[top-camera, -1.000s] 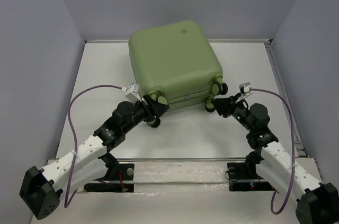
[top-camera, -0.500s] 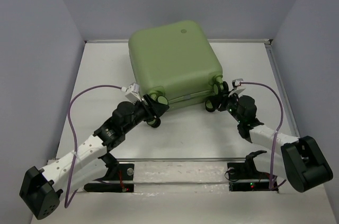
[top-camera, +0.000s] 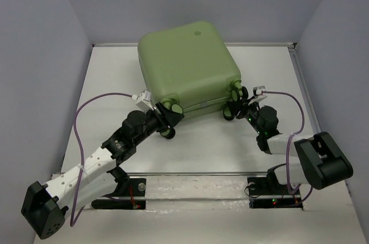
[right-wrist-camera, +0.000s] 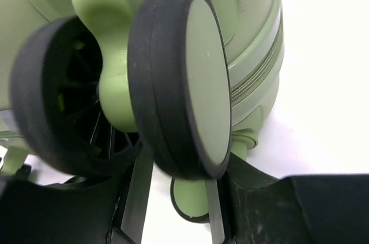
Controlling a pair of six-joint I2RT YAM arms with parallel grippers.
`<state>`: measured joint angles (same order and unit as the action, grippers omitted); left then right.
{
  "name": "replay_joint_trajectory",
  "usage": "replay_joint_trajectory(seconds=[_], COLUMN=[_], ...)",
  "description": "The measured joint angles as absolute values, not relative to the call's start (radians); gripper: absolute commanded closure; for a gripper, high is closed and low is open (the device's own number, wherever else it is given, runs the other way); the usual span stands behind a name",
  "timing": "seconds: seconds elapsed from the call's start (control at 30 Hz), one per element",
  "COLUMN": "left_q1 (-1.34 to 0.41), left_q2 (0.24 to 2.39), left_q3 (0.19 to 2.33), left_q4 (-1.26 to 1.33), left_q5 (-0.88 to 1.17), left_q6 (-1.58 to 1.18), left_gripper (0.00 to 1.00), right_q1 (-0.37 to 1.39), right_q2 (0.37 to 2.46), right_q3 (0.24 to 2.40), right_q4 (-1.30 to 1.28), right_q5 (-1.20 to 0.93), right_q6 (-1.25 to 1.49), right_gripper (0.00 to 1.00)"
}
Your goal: Pack the luggage
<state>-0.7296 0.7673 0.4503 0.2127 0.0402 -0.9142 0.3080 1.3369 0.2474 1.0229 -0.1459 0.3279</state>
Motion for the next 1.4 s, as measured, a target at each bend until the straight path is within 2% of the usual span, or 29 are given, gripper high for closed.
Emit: replay_joint_trajectory(seconds=[0.1,0.13,0.3,0.4,0.47,0.53,0.93,1.0,1.17,1.4], left_q1=[-0.73,-0.73,-0.73,-0.73,-0.73,-0.73,-0.73,-0.73,-0.734,-0.753], left_q2=[0.767,0.767,0.767,0.765,0.765,0.764,0.79,0.836,0.946,1.077], left_q3=[0.45,0.45,0.45,0.45,0.45,0.45,0.453,0.466,0.545,0.648], left_q4=[0.213,0.212,0.212,0.21,0.208,0.204,0.223,0.245,0.265,0.249], left_q5=[0.04,0.04,0.04,0.034,0.032,0.032,0.049,0.068,0.112,0.181], left_q6=[-0.92,-0.921,-0.926,-0.928,-0.93,-0.93,-0.941,-0.946,-0.961,-0.978], left_gripper=[0.94,0.94,0.94,0.94,0.94,0.94,0.94,0.94,0.94,0.94], right_q1=[0.308,0.308,0.302,0.299,0.299,0.299,0.312,0.371,0.672,1.037], right_q2=[1.347,1.362,1.477,1.515,1.526,1.527,1.566,1.58,1.587,1.691], right_q3=[0.225,0.219,0.218,0.23,0.237,0.237,0.234,0.231,0.237,0.357], right_q4=[1.095,1.122,1.233,1.266,1.269,1.269,1.315,1.333,1.364,1.381], right_q5=[-0.129,-0.123,-0.113,-0.121,-0.128,-0.134,-0.171,-0.112,0.067,0.257], right_q6=[0.33,0.333,0.361,0.379,0.386,0.39,0.459,0.462,0.426,0.376], right_gripper=[0.56,0.62,0.7,0.8,0.83,0.92,0.93,0.93,0.93,0.93])
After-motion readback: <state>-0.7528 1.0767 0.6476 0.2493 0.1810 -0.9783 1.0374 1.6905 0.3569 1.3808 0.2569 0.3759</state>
